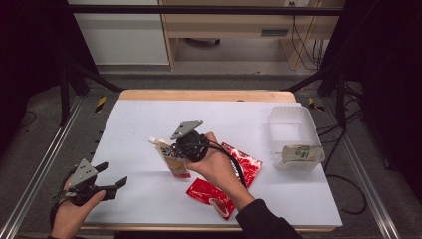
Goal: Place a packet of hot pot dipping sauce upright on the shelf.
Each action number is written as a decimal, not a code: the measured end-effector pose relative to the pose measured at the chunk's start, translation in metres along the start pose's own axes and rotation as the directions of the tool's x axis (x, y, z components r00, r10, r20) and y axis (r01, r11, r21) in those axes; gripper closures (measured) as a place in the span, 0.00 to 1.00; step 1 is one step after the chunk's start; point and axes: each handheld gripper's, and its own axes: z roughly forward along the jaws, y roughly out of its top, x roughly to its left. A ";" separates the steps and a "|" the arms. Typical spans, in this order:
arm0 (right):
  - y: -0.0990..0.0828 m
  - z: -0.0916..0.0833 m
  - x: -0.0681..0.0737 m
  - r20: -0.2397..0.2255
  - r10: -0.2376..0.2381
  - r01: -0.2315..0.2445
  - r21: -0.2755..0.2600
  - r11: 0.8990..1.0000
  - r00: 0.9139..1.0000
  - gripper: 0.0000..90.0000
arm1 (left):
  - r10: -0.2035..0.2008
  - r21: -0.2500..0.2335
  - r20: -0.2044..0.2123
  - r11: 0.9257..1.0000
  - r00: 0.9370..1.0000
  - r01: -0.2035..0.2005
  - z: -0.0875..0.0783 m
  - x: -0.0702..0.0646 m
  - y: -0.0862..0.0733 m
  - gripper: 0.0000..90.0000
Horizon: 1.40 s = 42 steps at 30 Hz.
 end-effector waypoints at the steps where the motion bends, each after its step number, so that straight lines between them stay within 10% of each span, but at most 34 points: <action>1: 0.001 -0.003 0.000 0.000 -0.005 0.005 -0.004 1.000 1.000 1.00 | 0.002 -0.005 0.011 1.000 1.000 -0.002 0.000 -0.002 0.002 0.17; 14: 0.008 -0.047 -0.011 -0.033 -0.036 0.034 -0.059 0.998 0.999 1.00 | 0.054 -0.024 0.136 0.998 0.989 -0.051 0.005 -0.017 0.049 0.18; 31: -0.003 -0.071 -0.012 -0.065 -0.088 0.081 -0.103 0.991 0.994 1.00 | 0.202 -0.031 0.263 0.979 0.943 -0.201 0.037 -0.048 0.134 0.23; 42: -0.010 -0.069 -0.005 -0.079 -0.094 0.086 -0.099 0.991 0.992 1.00 | 0.262 -0.022 0.325 0.963 0.908 -0.270 0.048 -0.061 0.146 0.41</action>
